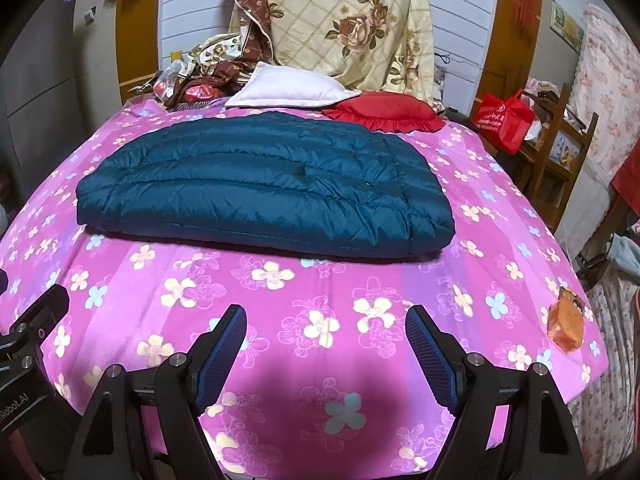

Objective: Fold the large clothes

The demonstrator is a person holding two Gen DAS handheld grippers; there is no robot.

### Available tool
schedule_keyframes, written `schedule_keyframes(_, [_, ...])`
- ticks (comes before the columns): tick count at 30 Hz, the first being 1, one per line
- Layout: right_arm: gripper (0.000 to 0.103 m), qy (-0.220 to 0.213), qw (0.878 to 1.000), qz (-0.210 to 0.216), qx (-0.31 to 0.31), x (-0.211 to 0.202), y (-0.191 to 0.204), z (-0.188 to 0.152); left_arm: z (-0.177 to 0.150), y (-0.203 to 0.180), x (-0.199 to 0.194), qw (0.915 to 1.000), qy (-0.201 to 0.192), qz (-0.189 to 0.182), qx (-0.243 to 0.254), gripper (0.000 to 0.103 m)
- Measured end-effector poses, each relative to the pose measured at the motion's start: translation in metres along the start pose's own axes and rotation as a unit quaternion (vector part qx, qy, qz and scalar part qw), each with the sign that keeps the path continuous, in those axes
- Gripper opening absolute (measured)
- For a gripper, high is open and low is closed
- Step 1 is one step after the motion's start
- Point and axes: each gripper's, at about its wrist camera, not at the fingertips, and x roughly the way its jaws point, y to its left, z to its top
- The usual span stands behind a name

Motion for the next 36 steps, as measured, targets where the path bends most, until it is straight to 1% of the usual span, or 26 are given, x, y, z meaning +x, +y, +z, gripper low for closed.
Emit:
schedule_keyframes(9, [0.08,-0.003,1.0,0.009,0.001,0.003,0.002,0.001,0.0,0.004,0.011,0.9997,0.021,-0.008,-0.011,0.101])
schedule_keyframes(15, [0.08,-0.009,1.0,0.014,-0.007,0.001,0.005,0.001,0.0,0.004,0.013,0.9996,0.025,-0.011,-0.012,0.101])
schedule_keyframes(36, [0.08,-0.024,0.999,0.025,-0.004,-0.004,0.006,0.0,-0.003,0.005,0.016,0.9993,0.033,-0.011,-0.017,0.101])
